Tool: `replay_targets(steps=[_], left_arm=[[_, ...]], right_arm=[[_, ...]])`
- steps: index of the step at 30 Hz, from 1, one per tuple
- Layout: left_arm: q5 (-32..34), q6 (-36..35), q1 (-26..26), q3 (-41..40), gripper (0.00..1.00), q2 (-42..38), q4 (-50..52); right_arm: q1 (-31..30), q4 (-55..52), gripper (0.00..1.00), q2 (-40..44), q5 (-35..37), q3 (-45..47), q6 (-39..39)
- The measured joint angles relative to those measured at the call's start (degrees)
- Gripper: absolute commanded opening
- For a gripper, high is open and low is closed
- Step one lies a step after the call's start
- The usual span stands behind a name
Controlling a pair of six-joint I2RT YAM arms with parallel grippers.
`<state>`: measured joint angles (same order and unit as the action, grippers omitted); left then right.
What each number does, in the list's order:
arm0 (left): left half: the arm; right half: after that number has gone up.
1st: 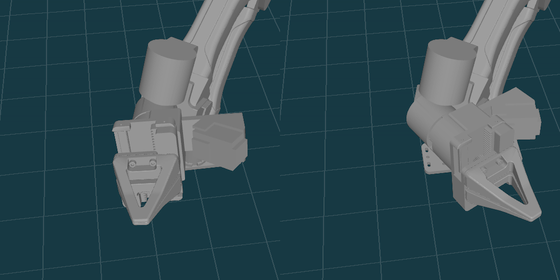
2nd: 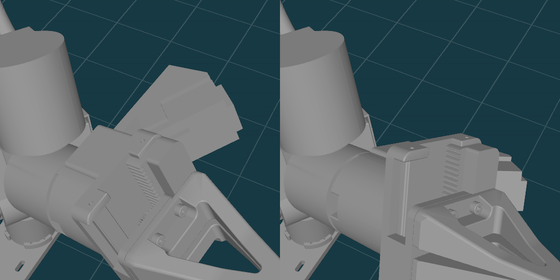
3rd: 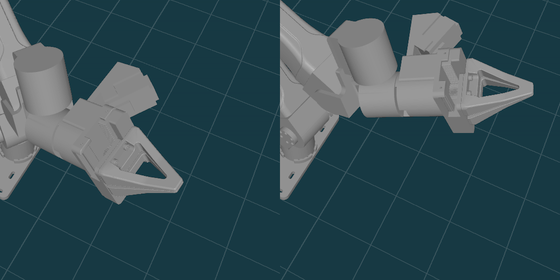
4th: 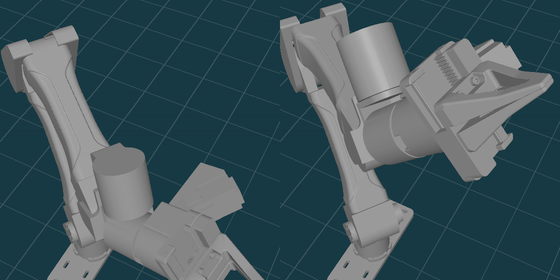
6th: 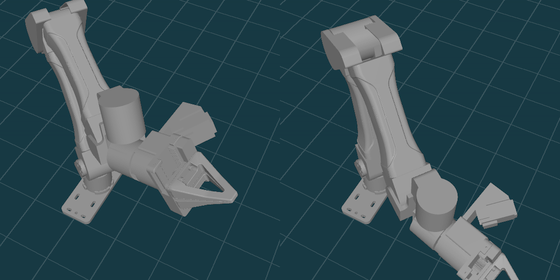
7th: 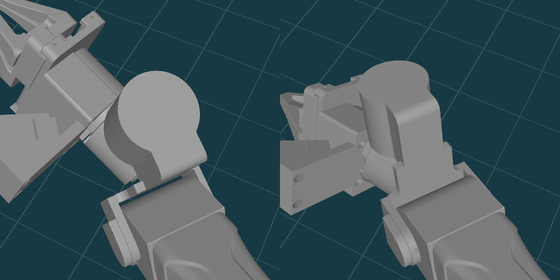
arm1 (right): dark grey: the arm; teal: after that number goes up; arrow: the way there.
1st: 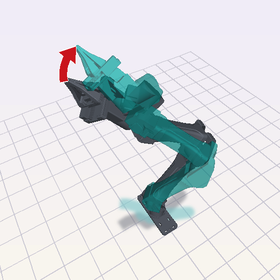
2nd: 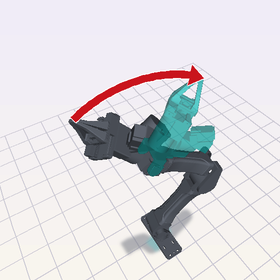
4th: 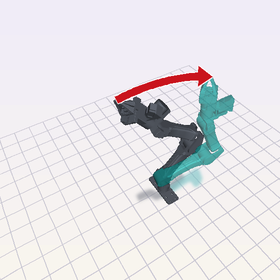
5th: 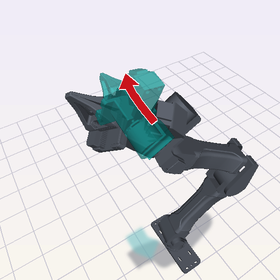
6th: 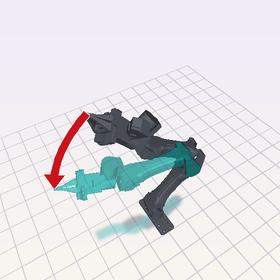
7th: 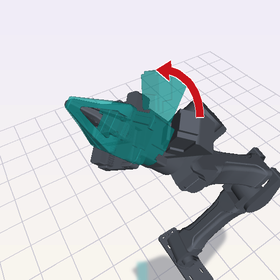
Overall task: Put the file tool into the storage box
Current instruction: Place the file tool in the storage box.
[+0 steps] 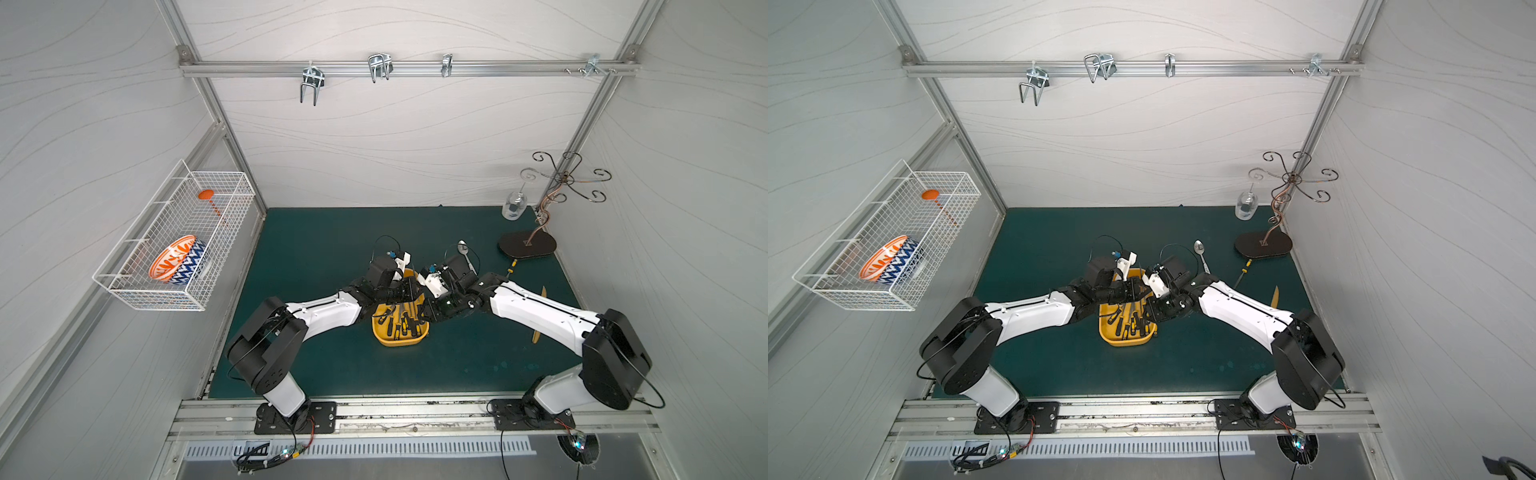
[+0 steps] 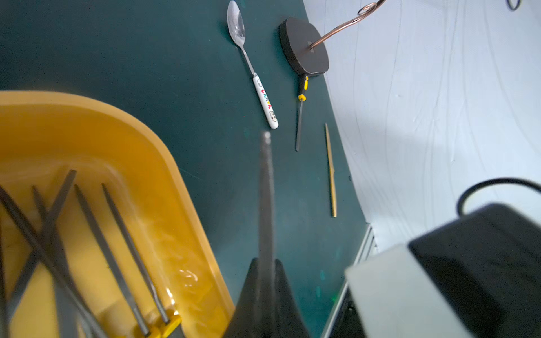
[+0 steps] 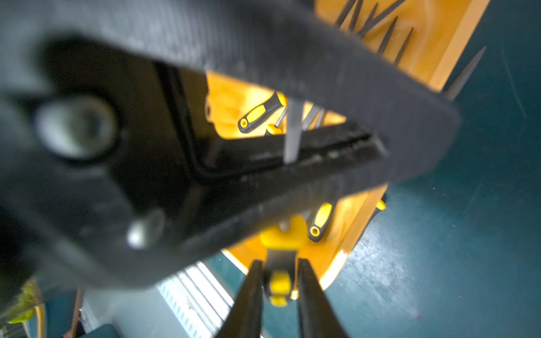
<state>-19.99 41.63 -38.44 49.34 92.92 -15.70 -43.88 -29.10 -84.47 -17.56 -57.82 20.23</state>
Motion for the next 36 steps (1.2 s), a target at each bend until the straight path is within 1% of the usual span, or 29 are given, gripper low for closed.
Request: replay_targets(steps=[3, 4, 5, 7, 9, 11, 12, 17, 21, 23, 31, 36], left_arm=[[3.1, -1.0, 0.3, -0.3, 0.00, 0.0, 3.7], [4.2, -1.3, 0.3, -0.3, 0.02, 0.2, 5.0], [5.3, -1.6, 0.3, -0.3, 0.07, 0.3, 6.3], [7.6, -2.4, 0.4, -0.3, 0.26, 0.7, 9.0], [9.6, -3.1, 0.4, -0.3, 0.40, 1.2, 11.2], [11.0, -3.6, 0.4, -0.3, 0.47, 1.6, 13.1], [11.5, -3.8, 0.5, -0.3, 0.49, 1.7, 13.6], [12.8, -4.0, 0.5, -0.3, 0.52, 1.7, 14.6], [13.0, -4.0, 0.5, -0.3, 0.52, 1.7, 14.8], [13.0, -4.0, 0.5, -0.3, 0.52, 1.7, 14.8], [13.1, -4.0, 0.5, -0.3, 0.53, 1.7, 14.8], [13.2, -4.0, 0.5, -0.3, 0.53, 1.7, 14.8]], right_arm=[[0.1, -0.2, 0.42, 0.0, 1.0, 0.0, -0.2], [0.1, -0.3, 0.42, 0.0, 1.3, 0.0, -0.2], [0.1, -0.3, 0.43, 0.0, 1.6, 0.0, -0.2], [0.1, -0.5, 0.44, 0.0, 2.3, 0.0, -0.2], [0.1, -0.8, 0.47, 0.0, 3.5, 0.0, -0.2], [0.1, -1.2, 0.49, 0.0, 5.2, 0.1, 0.1], [0.1, -1.3, 0.50, 0.0, 6.3, 0.2, 0.2], [2.6, -1.8, 0.49, 0.0, 10.1, 2.2, 2.0], [6.1, -2.3, 0.48, -0.3, 10.5, 3.8, 3.3], [6.7, -2.4, 0.48, -1.3, 10.0, 4.0, 3.5], [3.7, -2.3, 0.48, -7.3, 7.3, 3.2, 3.1], [1.8, -2.4, 0.48, -9.2, 6.6, 1.6, 2.2]])
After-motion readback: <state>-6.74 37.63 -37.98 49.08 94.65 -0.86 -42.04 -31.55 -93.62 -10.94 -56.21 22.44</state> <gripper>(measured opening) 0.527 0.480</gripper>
